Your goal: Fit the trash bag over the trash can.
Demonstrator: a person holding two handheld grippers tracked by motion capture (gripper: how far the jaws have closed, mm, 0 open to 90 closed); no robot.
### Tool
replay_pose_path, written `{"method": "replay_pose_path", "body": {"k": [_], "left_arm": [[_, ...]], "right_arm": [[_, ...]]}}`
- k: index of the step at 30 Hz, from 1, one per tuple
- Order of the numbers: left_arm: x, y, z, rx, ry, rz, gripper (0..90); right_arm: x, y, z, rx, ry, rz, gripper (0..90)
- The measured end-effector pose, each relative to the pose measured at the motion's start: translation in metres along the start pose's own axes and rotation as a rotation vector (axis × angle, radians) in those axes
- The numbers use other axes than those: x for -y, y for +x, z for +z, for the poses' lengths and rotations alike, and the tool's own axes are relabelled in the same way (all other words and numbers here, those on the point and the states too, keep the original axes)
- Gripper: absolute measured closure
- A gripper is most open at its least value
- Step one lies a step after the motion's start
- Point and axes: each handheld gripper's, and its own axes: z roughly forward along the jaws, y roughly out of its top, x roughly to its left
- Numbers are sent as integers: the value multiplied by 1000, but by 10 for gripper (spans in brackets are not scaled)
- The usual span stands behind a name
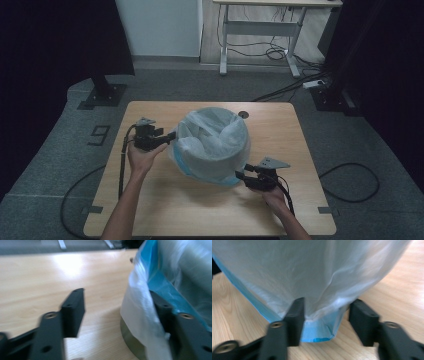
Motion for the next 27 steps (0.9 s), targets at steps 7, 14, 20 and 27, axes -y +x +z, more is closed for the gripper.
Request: {"method": "replay_pose_path", "body": {"k": [7, 14, 20, 27], "left_arm": [[-3, 4, -21, 84, -5, -9, 154], [-12, 1, -25, 94, -30, 5, 100], [-33, -17, -34, 156, -51, 31, 119], [-67, -55, -23, 265, 2, 92, 143]], "right_arm": [[0, -6, -9, 28, -37, 57, 336], [1, -10, -17, 39, -40, 65, 335], [5, -15, -32, 55, -48, 79, 334], [10, -17, -44, 65, -60, 110, 331]]}}
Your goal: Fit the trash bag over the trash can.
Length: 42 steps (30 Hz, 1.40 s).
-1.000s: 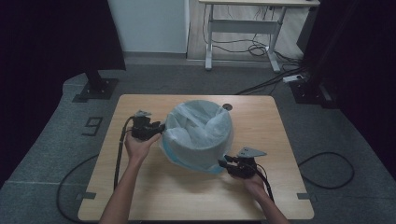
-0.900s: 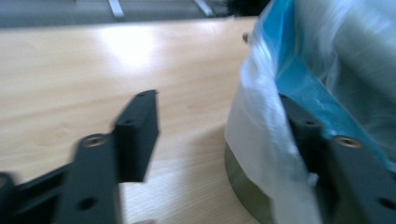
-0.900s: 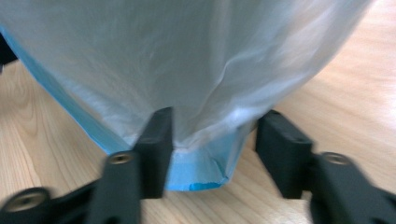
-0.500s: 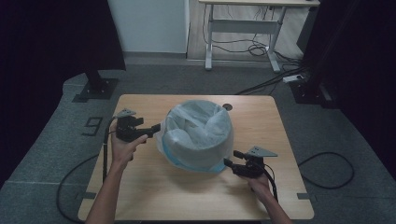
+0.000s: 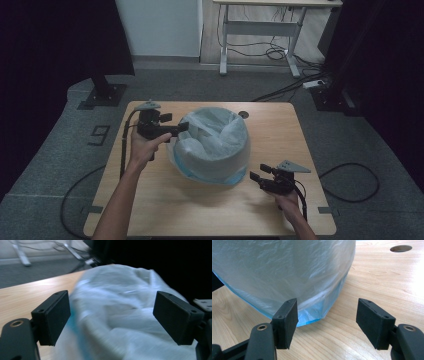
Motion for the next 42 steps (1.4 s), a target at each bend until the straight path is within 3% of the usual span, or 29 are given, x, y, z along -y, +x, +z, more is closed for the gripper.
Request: {"method": "replay_pose_path", "body": {"k": [5, 12, 18, 24, 32, 38, 42], "left_arm": [[-22, -17, 27, 28, 77, 59, 148], [-40, -29, 56, 43, 98, 65, 188], [-52, -39, 76, 101, 141, 62, 208], [-57, -47, 105, 131, 255, 75, 207], [-56, -54, 138, 111, 402, 99, 210], [-52, -52, 154, 127, 462, 84, 224], [-47, -49, 163, 116, 515, 83, 227]], "right_arm": [[1, -2, -2, 0, -1, 9, 330], [0, -6, -7, 10, -11, 29, 324], [0, -9, -7, -4, -23, 53, 324], [0, -8, -7, -8, -14, 42, 324], [1, -8, -7, -17, -1, 41, 325], [0, -12, -10, -15, -8, 50, 331], [1, -13, -11, -21, -6, 53, 338]]}}
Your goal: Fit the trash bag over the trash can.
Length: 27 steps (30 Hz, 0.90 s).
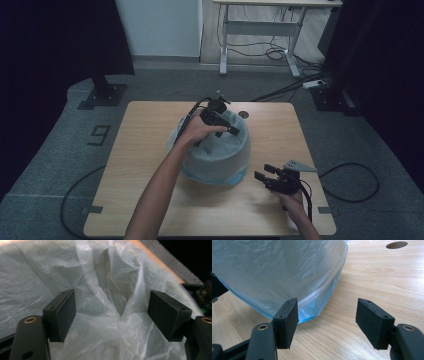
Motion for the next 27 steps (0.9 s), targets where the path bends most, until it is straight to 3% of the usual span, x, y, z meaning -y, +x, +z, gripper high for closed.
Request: {"method": "replay_pose_path", "body": {"k": [5, 10, 18, 23, 27], "left_arm": [[1, 5, 9, -16, 24, -20, 230], [1, 3, 10, -27, 15, -14, 231], [6, -11, -20, -26, -63, 27, 231], [17, -18, -37, -34, -91, 48, 226], [29, -20, -42, -36, -78, 63, 229]], "right_arm": [[0, 0, -1, 2, 2, 0, 339], [0, 0, -1, 3, 3, -2, 338], [0, -3, -2, 16, 9, -15, 339], [0, -2, -3, 20, 12, -23, 339], [1, 0, -2, 18, 21, -39, 338]]}}
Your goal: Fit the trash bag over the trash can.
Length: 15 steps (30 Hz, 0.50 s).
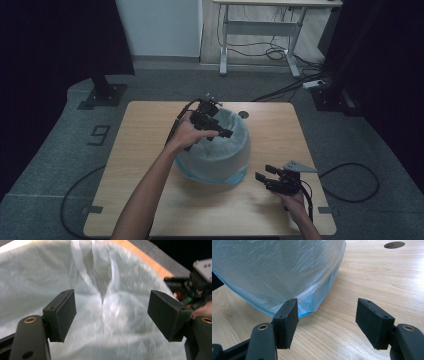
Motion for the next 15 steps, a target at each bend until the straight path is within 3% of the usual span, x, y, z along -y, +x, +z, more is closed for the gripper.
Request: {"method": "replay_pose_path", "body": {"k": [6, 15], "left_arm": [[9, 6, 4, -19, 84, -4, 248], [7, 8, 24, -23, 205, -19, 250]], "right_arm": [[1, 1, 2, -5, 10, -3, 338], [2, -2, 0, 2, 4, 13, 338]]}}
